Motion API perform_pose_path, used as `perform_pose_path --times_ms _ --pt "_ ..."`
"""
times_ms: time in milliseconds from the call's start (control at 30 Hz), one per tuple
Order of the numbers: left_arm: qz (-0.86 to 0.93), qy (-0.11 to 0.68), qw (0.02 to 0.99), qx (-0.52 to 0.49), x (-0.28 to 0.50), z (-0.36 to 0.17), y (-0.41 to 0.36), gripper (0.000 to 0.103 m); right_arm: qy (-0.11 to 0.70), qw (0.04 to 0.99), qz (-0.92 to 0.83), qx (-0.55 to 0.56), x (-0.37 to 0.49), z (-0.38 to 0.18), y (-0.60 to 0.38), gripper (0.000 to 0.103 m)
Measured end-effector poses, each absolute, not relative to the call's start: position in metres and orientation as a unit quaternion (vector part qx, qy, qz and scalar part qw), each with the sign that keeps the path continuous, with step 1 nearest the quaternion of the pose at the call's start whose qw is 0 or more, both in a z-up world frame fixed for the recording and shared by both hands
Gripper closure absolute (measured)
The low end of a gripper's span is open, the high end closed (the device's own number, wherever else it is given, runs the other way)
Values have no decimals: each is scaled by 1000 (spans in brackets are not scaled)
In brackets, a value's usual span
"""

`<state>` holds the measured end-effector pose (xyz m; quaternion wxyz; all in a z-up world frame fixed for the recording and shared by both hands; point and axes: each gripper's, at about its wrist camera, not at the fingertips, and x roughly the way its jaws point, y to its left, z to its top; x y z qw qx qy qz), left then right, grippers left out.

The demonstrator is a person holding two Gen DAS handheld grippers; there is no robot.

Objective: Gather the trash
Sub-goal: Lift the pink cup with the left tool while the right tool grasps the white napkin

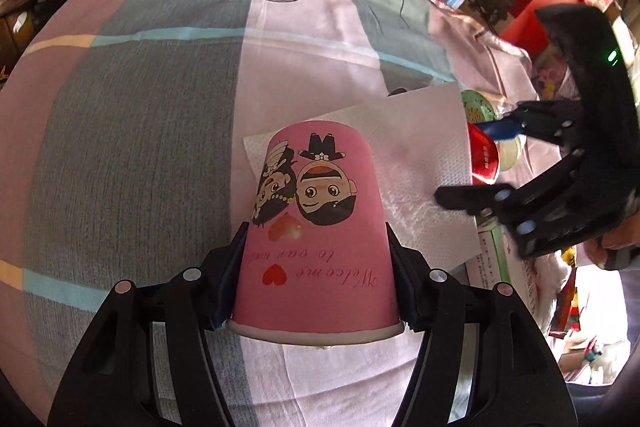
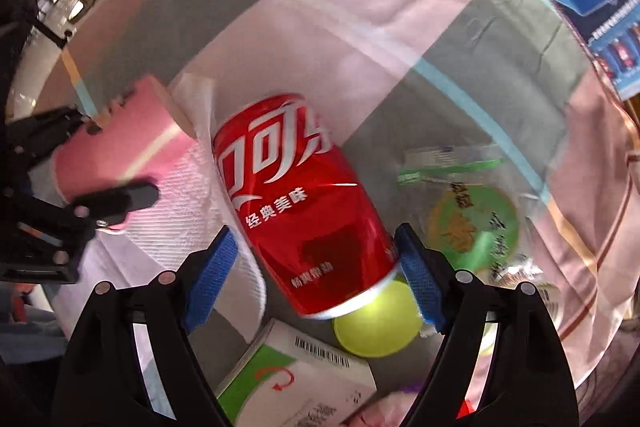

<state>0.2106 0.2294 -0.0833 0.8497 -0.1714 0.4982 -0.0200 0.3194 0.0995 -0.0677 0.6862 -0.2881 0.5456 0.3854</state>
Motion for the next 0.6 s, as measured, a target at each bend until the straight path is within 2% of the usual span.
perform_pose_path --times_ms 33,100,333,600 --pt "-18 497 850 -174 210 -84 231 39 544 689 388 -282 320 -69 99 36" --pt "-16 495 850 -178 208 -84 234 39 552 688 398 -253 321 -68 95 46" --pt "-26 500 850 -162 211 -83 222 39 567 696 407 -170 307 -48 61 47" --pt "-104 513 841 -138 210 -87 168 39 582 714 369 -123 276 -28 3 47"
